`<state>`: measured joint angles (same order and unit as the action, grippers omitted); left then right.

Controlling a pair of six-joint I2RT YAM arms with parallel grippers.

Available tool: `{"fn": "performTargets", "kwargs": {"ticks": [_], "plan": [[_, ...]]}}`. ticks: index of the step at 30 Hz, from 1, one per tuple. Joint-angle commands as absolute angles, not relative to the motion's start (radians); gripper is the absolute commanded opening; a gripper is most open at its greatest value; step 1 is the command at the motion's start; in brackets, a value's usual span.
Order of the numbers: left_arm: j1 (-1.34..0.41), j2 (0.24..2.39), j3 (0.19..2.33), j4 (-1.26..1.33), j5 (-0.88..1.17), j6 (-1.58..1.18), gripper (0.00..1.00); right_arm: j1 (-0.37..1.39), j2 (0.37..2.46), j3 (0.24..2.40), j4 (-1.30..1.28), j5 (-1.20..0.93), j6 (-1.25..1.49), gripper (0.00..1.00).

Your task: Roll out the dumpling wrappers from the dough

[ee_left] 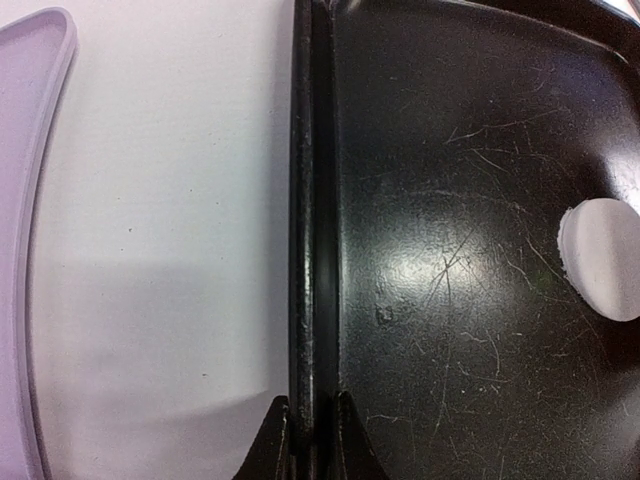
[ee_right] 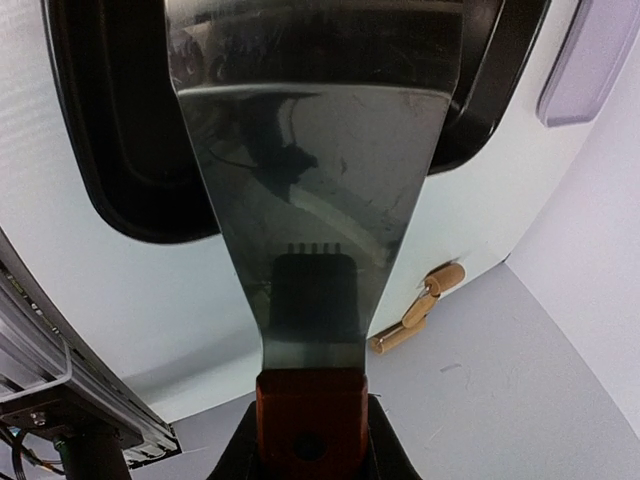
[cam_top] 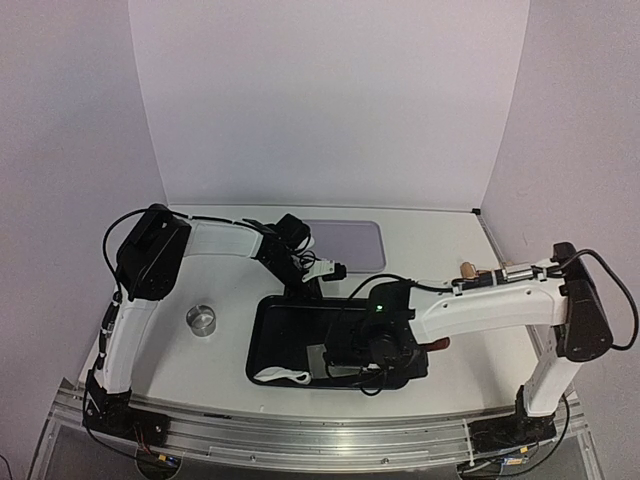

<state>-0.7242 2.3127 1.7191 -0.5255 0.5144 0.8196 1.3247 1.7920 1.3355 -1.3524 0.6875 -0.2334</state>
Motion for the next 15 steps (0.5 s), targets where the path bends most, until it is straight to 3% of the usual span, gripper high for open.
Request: {"fn": "performTargets", "kwargs": {"ticks": [1, 7, 15], "plan": [[-0.724, 2.310, 1.720, -0.517, 0.412, 0.865, 0.00, 1.335, 1.891, 1.475, -1.325, 0.659, -0.323, 0.00], [-0.724, 2.316, 1.722, -0.517, 0.413, 0.867, 0.00, 1.329, 2.028, 1.654, -1.300, 0.719, -0.349, 0.00], [-0.725, 2.317, 1.728, -0.521, 0.412, 0.868, 0.00, 1.255, 2.007, 1.580, -1.319, 0.831, -0.250, 0.00]]}}
